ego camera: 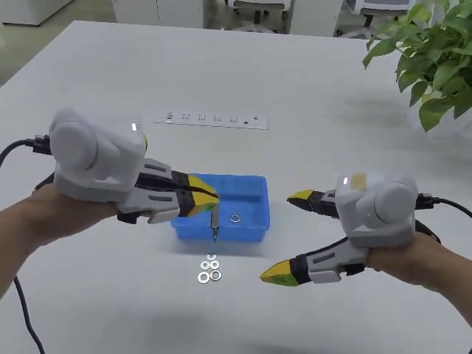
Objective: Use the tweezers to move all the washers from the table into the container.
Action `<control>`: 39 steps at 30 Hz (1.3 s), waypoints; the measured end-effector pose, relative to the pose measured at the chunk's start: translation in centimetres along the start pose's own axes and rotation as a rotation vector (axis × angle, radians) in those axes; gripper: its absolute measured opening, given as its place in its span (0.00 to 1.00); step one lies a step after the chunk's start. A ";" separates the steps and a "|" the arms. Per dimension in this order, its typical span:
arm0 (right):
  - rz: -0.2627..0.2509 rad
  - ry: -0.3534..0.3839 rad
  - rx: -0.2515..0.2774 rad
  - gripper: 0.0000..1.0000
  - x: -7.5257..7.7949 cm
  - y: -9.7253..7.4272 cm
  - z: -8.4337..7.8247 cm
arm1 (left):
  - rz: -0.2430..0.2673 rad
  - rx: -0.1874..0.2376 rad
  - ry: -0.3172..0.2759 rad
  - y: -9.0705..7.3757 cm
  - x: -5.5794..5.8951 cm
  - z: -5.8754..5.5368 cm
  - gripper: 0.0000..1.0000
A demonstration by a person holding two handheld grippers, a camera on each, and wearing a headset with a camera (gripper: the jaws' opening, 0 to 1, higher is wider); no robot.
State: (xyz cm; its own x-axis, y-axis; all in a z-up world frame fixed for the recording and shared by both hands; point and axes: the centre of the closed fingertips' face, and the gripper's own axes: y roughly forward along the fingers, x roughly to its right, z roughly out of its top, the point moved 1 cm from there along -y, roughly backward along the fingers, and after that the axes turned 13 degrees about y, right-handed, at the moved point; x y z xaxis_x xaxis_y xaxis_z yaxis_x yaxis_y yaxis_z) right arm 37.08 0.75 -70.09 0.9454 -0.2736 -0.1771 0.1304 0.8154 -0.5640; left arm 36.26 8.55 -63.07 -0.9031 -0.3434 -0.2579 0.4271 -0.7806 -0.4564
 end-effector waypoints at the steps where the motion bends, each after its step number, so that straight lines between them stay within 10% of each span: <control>1: 0.004 0.002 0.002 0.89 -0.2 0.1 -0.1 | -0.002 0.003 -0.001 0.0 0.2 -0.1 0.05; 39: 0.049 0.024 -0.049 0.99 -2.8 1.9 -2.8 | -0.041 0.000 -0.026 1.3 3.5 -3.1 0.05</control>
State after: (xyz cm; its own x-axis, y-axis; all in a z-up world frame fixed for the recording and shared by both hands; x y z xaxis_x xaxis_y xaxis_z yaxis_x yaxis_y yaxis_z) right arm 33.87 1.67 -72.90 0.9427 -0.2466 -0.2247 0.0687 0.8026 -0.5926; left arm 33.77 7.93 -67.17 -0.9205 -0.3251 -0.2168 0.3902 -0.7943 -0.4656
